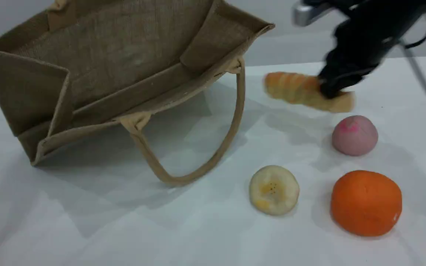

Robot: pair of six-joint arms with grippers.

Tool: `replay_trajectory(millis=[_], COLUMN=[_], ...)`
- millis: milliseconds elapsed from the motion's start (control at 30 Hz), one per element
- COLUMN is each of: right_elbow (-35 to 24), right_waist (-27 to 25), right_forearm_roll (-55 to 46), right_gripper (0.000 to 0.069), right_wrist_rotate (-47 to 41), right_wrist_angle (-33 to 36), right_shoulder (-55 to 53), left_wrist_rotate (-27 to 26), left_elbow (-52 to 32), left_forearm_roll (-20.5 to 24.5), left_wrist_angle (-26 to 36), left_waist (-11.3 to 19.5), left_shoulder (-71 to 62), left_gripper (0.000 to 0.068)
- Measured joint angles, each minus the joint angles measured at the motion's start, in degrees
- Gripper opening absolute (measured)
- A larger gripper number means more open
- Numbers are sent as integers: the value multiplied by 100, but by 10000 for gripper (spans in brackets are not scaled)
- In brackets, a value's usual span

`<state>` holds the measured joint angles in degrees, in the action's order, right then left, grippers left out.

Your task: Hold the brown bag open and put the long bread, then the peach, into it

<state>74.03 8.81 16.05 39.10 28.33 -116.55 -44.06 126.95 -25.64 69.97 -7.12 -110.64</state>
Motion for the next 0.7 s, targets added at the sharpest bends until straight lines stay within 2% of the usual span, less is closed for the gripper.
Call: replay_trajectory(millis=[167, 333, 467, 567, 700], right_elbow=[-5, -26, -250, -542, -904], right_waist=[-75, -74, -74, -58, 268], right_forearm_roll=[-1664, -2594, -2536, -2010, -1265], right_gripper=[48, 48, 47, 47, 47], right_wrist_rotate=[-1556, -2175, -1954, -1671, -1317], right_wrist_angle=[1080, 1667, 1752, 1702, 1574], right_shoulder=[557, 1270, 1900, 2389, 2993], left_wrist_rotate=[0, -24, -33, -44, -44], left_elbow=[0, 0, 0, 0, 0], left_forearm_roll=[0, 5, 5, 5, 5], left_wrist_angle=[0, 0, 0, 0, 0], left_waist=[0, 0, 0, 0, 0], left_shoulder=[0, 0, 0, 0, 0], left_gripper=[73, 73, 73, 73, 73])
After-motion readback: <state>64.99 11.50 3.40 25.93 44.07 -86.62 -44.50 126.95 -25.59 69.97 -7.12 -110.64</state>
